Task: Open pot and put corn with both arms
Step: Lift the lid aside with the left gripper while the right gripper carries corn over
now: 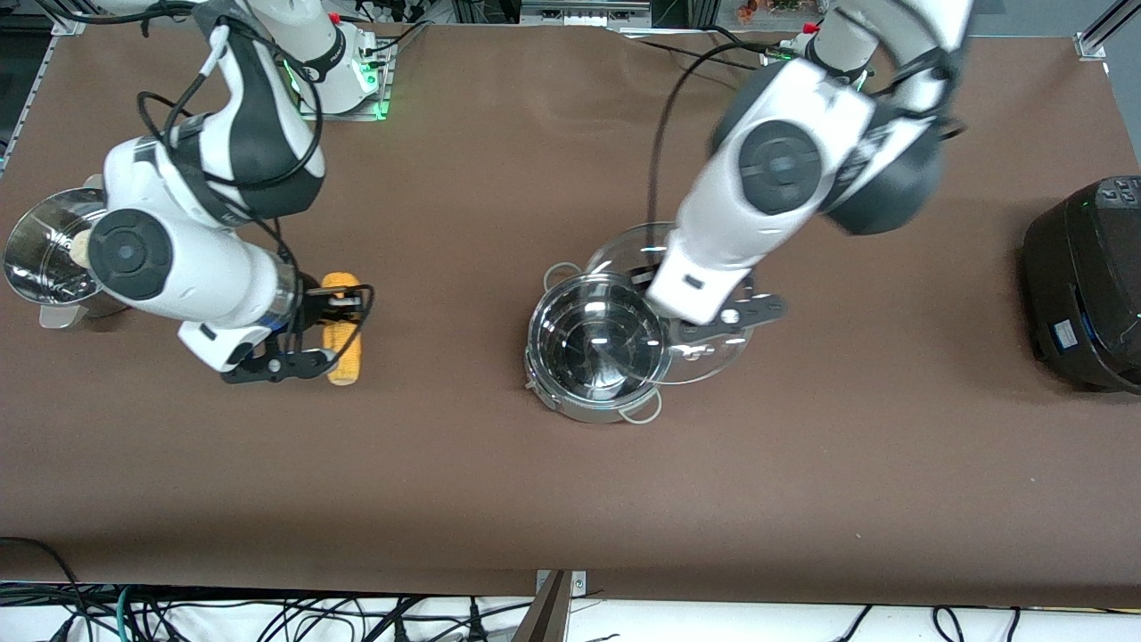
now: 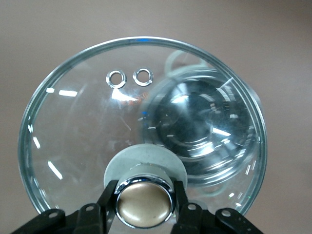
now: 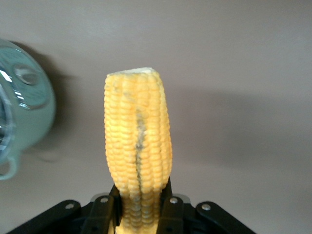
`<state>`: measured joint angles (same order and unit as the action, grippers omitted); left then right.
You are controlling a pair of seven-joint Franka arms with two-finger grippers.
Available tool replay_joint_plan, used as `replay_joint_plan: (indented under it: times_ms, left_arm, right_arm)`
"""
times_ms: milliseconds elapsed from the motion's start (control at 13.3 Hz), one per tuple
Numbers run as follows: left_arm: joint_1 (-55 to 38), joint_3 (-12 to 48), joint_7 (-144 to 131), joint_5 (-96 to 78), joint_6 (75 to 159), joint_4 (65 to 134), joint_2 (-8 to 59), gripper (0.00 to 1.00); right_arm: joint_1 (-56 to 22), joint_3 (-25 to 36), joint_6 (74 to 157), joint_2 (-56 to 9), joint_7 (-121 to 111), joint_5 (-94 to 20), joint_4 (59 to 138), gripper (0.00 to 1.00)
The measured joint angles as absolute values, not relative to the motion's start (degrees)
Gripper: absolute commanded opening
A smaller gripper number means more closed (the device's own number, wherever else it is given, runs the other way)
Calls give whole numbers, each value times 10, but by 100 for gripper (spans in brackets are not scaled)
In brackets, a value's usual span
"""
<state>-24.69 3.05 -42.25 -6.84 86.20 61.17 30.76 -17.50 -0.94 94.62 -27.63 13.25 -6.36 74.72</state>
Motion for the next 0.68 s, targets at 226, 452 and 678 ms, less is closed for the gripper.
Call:
replay_joint_plan:
  times_ms: [226, 452, 678]
  left_arm:
    - [-148, 26, -258, -62, 811, 665, 261, 0]
    - [-32, 25, -93, -46, 846, 771, 227, 0]
    - [46, 25, 6, -45, 980, 933, 190, 0]
  right_arm:
    - [-229, -12, 985, -297, 234, -96, 738, 0]
    - [-303, -14, 1078, -337, 334, -101, 736, 0]
    - [-377, -15, 1163, -390, 410, -102, 728, 0]
